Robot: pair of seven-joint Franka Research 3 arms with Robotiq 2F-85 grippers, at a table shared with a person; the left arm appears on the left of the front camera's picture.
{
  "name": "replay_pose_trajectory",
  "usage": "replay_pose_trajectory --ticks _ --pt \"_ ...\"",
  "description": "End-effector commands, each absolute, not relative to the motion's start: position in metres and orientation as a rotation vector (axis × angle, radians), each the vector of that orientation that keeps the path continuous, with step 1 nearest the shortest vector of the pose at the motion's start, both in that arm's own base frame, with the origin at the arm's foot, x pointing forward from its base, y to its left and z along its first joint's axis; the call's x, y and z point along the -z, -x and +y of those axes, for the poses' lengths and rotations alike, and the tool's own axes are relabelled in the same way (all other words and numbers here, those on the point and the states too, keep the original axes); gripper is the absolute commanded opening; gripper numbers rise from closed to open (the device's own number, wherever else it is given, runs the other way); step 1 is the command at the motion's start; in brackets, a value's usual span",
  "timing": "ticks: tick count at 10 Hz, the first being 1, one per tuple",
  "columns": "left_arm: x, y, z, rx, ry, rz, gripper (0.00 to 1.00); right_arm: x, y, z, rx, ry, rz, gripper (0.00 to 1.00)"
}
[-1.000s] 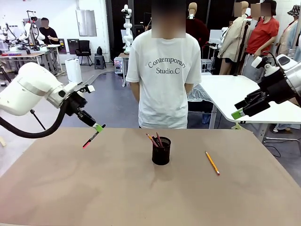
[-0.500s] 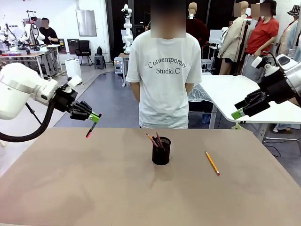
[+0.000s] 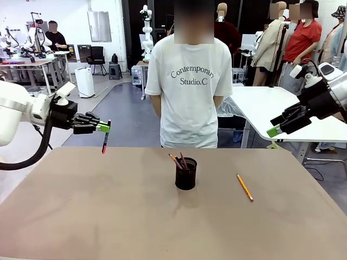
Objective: Place the pens into the pen holder.
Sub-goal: Pick up a writing instrument from the table and place it into the Pen holder.
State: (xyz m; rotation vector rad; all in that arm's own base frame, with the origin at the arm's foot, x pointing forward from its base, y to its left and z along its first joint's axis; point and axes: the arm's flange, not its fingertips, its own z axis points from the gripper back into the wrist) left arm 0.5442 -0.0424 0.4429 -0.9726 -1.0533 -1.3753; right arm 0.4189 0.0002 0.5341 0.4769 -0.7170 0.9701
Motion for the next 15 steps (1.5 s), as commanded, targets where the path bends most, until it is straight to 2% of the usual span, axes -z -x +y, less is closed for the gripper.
replay_pose_trajectory --ticks 1,4,7,10,11,12,15 --pt "-0.446 -0.546 -0.048 1.397 0.922 -1.021 0.0 -0.534 -0.419 0.002 -0.968 -0.5 -0.742 1.0" --pt "-0.442 -0.547 -0.049 1.392 0.935 -1.035 0.0 -0.534 -0.419 0.002 -0.968 -0.5 -0.742 1.0" --pt "-0.44 -0.575 -0.071 1.374 0.932 -1.244 0.0 -0.534 -0.419 0.002 -0.968 -0.5 -0.742 1.0" --pt "-0.439 -0.589 -0.087 1.416 0.959 -1.29 0.0 -0.534 -0.419 0.002 -0.968 -0.5 -0.742 1.0" --pt "-0.439 -0.598 -0.101 1.483 0.977 -1.338 0.0 -0.534 -0.419 0.002 -0.968 -0.5 -0.742 1.0" --pt "-0.44 -0.607 -0.125 1.421 0.97 -1.42 0.0 -0.534 -0.419 0.002 -0.968 -0.5 -0.742 1.0" --pt "-0.435 -0.625 -0.182 1.496 1.055 -1.464 0.0 -0.534 -0.419 0.002 -0.968 -0.5 -0.742 1.0"
